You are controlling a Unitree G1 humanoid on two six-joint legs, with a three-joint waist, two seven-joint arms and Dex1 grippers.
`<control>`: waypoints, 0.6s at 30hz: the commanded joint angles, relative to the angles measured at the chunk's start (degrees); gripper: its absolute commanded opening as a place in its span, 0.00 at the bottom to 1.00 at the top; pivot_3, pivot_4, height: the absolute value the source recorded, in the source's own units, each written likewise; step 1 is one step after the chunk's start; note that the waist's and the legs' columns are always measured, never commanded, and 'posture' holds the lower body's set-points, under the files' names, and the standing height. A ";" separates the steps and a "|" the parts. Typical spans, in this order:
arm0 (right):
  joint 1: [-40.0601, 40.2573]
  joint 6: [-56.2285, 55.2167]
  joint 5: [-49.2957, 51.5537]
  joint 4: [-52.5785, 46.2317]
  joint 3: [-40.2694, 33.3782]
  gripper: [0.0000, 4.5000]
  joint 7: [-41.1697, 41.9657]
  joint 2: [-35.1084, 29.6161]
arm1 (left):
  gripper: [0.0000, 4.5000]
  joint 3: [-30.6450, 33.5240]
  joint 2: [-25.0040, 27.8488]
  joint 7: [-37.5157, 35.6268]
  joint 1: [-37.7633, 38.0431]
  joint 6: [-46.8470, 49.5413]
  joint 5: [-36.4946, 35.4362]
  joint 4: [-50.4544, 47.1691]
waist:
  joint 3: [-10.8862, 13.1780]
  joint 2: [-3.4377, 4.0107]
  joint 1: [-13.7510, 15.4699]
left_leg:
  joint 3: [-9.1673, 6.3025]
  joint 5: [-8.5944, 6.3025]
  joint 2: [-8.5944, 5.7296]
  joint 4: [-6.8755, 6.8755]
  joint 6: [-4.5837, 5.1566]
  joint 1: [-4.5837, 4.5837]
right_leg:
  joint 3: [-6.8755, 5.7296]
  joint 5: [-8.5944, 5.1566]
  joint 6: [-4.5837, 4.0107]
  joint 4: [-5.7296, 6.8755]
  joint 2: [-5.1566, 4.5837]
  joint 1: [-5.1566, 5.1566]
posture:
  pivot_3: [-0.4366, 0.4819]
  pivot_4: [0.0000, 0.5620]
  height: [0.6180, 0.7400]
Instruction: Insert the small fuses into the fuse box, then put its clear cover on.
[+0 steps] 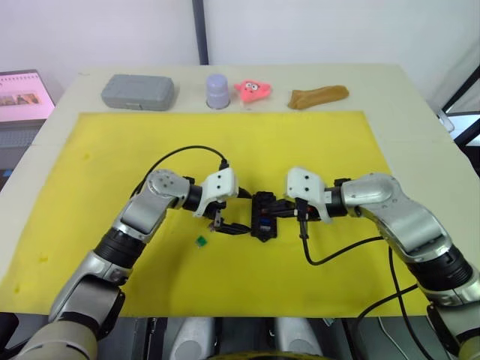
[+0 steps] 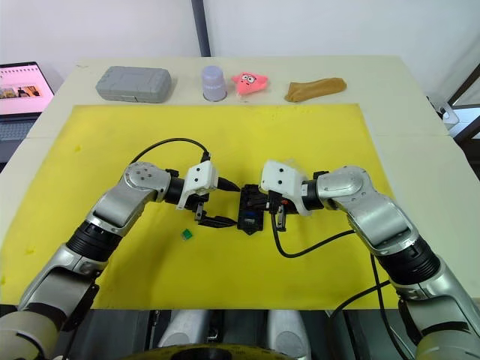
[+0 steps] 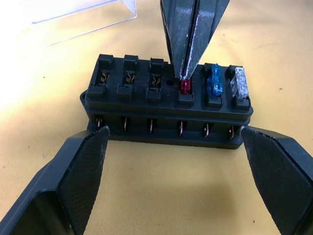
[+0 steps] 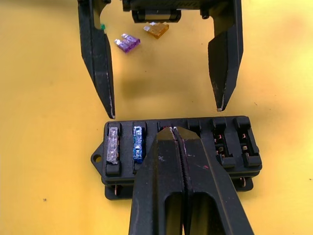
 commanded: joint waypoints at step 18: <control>-5.30 11.87 11.34 -2.65 -10.39 0.01 2.06 -0.10 | 1.00 6.34 5.39 -4.37 -2.24 5.85 -6.76 -5.69 | -0.19 -0.19 -0.08 | -0.03 0.00 0.01 -0.01 0.00 -0.10 | -0.01 0.00 0.00 0.00 0.00 -0.10 | 0.48 0.27 1.00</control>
